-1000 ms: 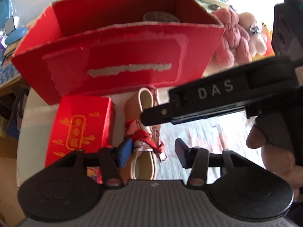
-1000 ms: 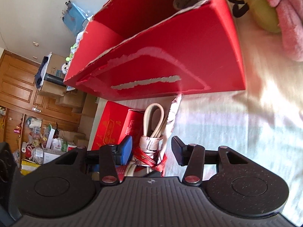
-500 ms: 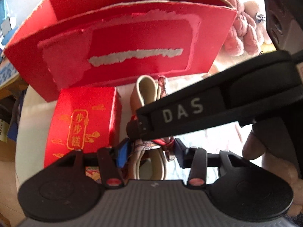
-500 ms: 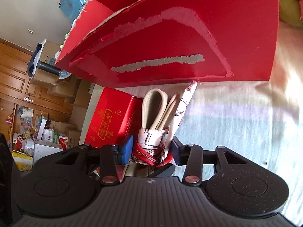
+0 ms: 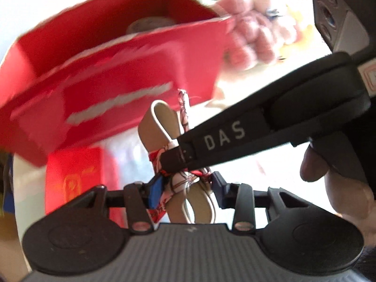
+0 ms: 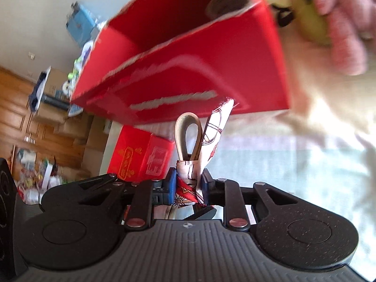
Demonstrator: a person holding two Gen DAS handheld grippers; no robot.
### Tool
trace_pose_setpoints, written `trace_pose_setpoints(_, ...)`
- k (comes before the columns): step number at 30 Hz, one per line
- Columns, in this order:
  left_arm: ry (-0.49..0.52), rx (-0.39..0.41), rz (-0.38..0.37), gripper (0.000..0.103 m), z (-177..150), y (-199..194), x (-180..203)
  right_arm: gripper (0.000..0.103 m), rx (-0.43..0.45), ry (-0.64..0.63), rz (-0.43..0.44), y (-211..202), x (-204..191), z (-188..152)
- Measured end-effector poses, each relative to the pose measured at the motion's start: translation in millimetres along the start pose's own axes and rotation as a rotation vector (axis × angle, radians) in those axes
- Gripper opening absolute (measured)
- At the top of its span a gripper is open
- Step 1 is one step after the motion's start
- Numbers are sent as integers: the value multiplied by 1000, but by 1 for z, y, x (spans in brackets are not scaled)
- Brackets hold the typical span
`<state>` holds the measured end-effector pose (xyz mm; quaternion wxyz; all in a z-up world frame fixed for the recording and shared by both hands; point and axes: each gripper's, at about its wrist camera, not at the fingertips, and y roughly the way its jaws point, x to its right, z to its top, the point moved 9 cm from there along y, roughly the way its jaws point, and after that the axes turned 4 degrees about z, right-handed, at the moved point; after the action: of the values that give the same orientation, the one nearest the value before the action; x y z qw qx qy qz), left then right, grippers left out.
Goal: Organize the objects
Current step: 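Grasp the beige sandal with red ribbon with the right tool, then carry the sandal with the right tool into the red box and release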
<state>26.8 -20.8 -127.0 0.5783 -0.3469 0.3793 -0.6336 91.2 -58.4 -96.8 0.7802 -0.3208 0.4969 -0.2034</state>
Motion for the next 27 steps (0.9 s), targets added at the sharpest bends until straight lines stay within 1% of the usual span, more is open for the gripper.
trace_pose_setpoints(3,68,34,-38,39,13,-8,20,23,53,37,-16,-24,13,3)
trace_pose_setpoints(9,193,111,-112,39,43,-26,63,23,190,72,-70,-79,32,10)
trace_pose_setpoints(11,223,144,-135,39,54,-35,75,23,243,72,-90,-98,34,14)
trace_pose_setpoints(12,235,161,-142,39,59,-40,88,23,270,69,-99,-107,34,17)
trace_pose_setpoints(16,271,242,-157,39,82,-61,100,23,362,29,-129,-132,27,29)
trace_pose_setpoints(20,264,311,-148,39,106,-80,91,23,427,-26,-132,-144,9,48)
trace_pose_setpoints(21,257,325,-142,39,117,-82,84,23,437,-45,-128,-145,4,54)
trace_pose_setpoints(23,239,351,-124,39,128,-86,70,23,448,-80,-117,-143,-8,67)
trace_pose_setpoints(27,203,389,-52,39,137,-96,28,23,442,-156,-77,-121,-42,97)
